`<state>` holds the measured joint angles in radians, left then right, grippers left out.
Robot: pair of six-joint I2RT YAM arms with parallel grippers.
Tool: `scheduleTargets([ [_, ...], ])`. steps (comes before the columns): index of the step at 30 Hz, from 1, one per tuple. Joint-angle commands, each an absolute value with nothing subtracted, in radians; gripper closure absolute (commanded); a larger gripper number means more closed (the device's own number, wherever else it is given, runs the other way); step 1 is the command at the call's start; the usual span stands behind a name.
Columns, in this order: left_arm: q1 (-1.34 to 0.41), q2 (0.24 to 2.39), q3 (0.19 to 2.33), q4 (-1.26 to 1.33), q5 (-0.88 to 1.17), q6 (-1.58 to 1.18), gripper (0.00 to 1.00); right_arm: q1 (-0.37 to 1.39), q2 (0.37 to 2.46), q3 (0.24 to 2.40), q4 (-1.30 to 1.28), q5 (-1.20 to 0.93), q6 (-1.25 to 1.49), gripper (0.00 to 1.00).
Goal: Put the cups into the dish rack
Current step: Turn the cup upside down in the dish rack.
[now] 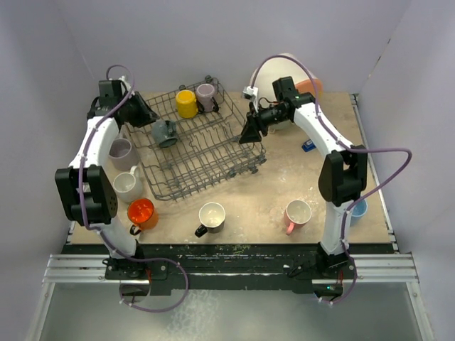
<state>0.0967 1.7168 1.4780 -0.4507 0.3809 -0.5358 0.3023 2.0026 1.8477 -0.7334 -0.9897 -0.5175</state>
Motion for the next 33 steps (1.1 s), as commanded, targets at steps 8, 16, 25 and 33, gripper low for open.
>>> scheduleTargets([
  [8,-0.110,1.850,1.906,-0.909,-0.154,-0.663,0.31,0.324,2.033,1.929,-0.762,-1.036,-0.470,0.49],
  [16,-0.187,2.159,2.362,-1.245,-0.268,-0.771,0.35,0.324,2.017,1.886,-0.761,-1.051,-0.455,0.49],
  [25,-0.220,2.277,2.433,-1.294,-0.333,-0.735,0.46,0.323,1.999,1.850,-0.744,-1.051,-0.444,0.48],
  [33,-0.221,2.350,2.454,-1.281,-0.336,-0.699,0.45,0.324,1.997,1.847,-0.745,-1.048,-0.446,0.48],
])
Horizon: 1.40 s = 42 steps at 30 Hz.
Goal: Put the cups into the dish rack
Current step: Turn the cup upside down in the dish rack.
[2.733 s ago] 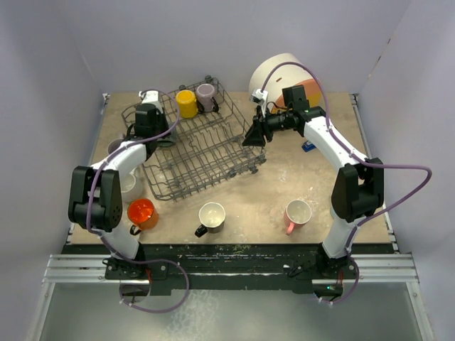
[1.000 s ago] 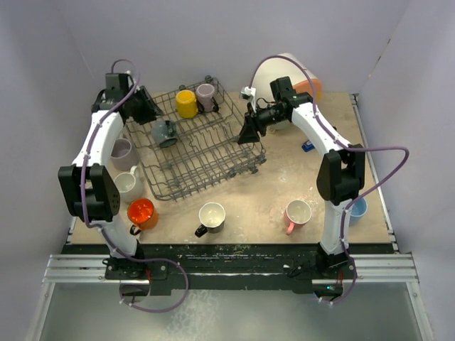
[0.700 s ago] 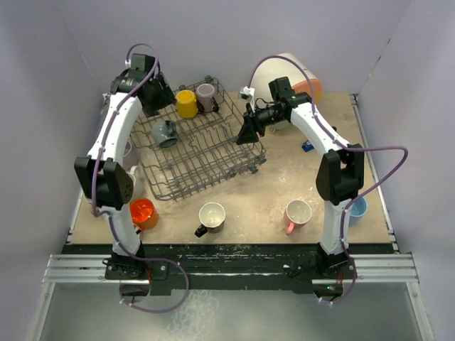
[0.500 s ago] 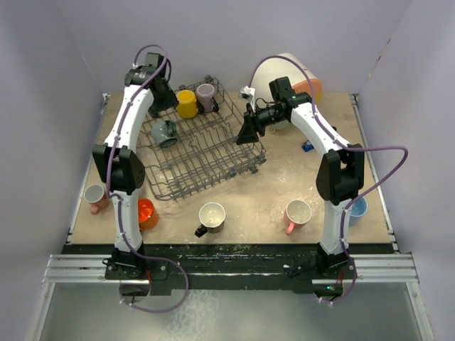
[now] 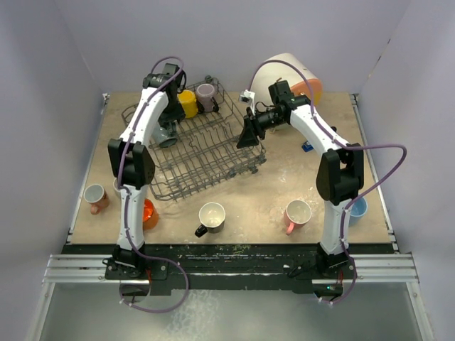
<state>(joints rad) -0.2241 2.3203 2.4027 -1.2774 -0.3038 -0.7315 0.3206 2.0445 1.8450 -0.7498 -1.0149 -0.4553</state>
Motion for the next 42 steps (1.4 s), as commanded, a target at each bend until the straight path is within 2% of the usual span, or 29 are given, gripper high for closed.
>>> scheduleTargets([
  [1,-0.221,2.359,2.459,-1.280,-0.339,-0.692,0.46,0.323,1.995,1.843,-0.744,-1.048,-0.448,0.48],
  [7,-0.221,2.391,2.477,-1.291,-0.358,-0.654,0.56,0.323,1.982,1.824,-0.736,-1.045,-0.447,0.49],
  [10,-0.221,2.385,2.470,-1.293,-0.376,-0.638,0.68,0.323,1.981,1.822,-0.736,-1.042,-0.447,0.49],
  [15,-0.221,2.363,2.440,-1.272,-0.408,-0.597,0.98,0.323,1.980,1.817,-0.734,-1.042,-0.447,0.49],
  [16,-0.221,2.352,2.428,-1.262,-0.413,-0.583,1.00,0.323,1.979,1.816,-0.734,-1.043,-0.447,0.49],
  [22,-0.219,2.237,2.294,-1.057,-0.390,-0.448,1.00,0.324,1.976,1.809,-0.731,-1.043,-0.448,0.49],
  [30,-0.172,2.089,2.121,-0.698,-0.212,-0.310,1.00,0.324,1.966,1.796,-0.722,-1.040,-0.441,0.49],
  [42,-0.049,2.004,1.815,-0.186,0.098,-0.383,1.00,0.323,1.966,1.786,-0.715,-1.027,-0.443,0.49],
])
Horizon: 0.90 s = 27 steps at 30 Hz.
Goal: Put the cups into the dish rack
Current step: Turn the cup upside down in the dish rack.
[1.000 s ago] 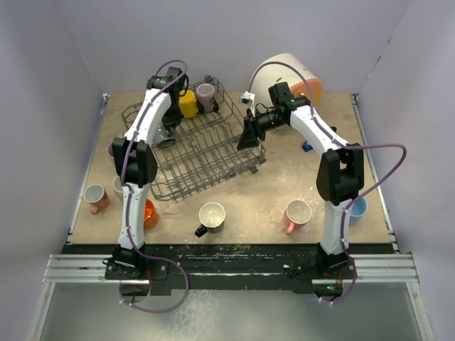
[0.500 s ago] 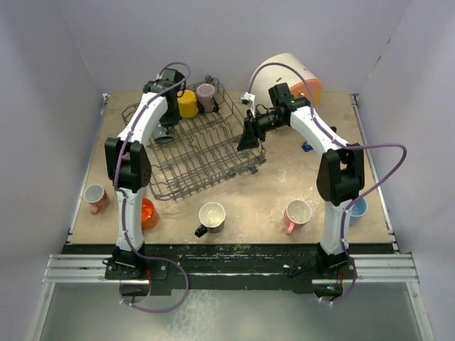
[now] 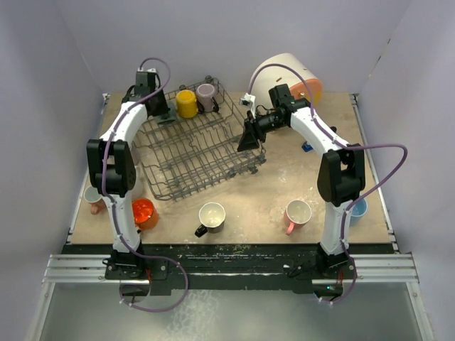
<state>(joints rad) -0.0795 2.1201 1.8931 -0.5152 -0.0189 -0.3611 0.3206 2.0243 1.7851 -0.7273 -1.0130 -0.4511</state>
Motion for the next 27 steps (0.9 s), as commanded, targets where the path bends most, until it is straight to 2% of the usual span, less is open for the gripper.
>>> scheduleTargets([
  [1,-0.046,1.993,1.778,-0.132,0.106,-0.377,1.00,0.323,1.969,1.785,-0.714,-1.025,-0.443,0.49],
  [10,-0.041,1.897,1.402,0.329,0.134,-0.232,1.00,0.324,1.984,1.791,-0.719,-1.016,-0.448,0.49],
  [19,-0.036,1.880,1.269,0.384,0.166,-0.222,1.00,0.323,2.000,1.798,-0.721,-1.010,-0.450,0.49],
  [27,-0.028,1.865,1.209,0.348,0.207,-0.228,0.80,0.323,2.009,1.805,-0.725,-1.006,-0.451,0.49],
])
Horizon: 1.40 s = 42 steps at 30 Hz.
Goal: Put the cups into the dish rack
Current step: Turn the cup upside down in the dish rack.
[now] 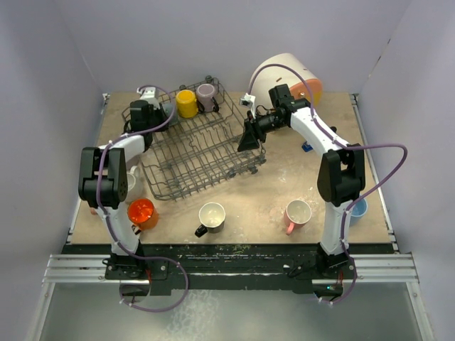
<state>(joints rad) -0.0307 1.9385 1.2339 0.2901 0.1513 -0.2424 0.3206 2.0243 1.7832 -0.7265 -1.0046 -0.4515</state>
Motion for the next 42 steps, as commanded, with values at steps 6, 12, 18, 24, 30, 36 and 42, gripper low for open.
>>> scheduleTargets([
  [6,-0.028,1.844,1.197,0.307,0.219,-0.209,0.72,0.324,2.019,1.816,-0.734,-1.006,-0.454,0.49],
  [12,-0.028,1.825,1.187,0.273,0.227,-0.203,0.70,0.322,2.019,1.815,-0.741,-1.005,-0.462,0.49],
  [18,-0.028,1.812,1.188,0.236,0.227,-0.208,0.66,0.323,2.012,1.806,-0.739,-1.002,-0.465,0.49],
  [24,-0.026,1.795,1.238,0.127,0.209,-0.267,0.64,0.324,2.005,1.799,-0.738,-1.000,-0.468,0.49],
  [30,-0.028,1.799,1.307,-0.069,0.183,-0.377,0.63,0.323,2.004,1.797,-0.735,-1.001,-0.465,0.49],
  [36,-0.053,1.827,1.340,-0.146,0.132,-0.435,0.65,0.324,2.013,1.811,-0.743,-1.005,-0.469,0.49],
  [42,-0.074,1.891,1.413,-0.160,0.123,-0.449,0.66,0.323,2.005,1.803,-0.745,-1.004,-0.475,0.49],
])
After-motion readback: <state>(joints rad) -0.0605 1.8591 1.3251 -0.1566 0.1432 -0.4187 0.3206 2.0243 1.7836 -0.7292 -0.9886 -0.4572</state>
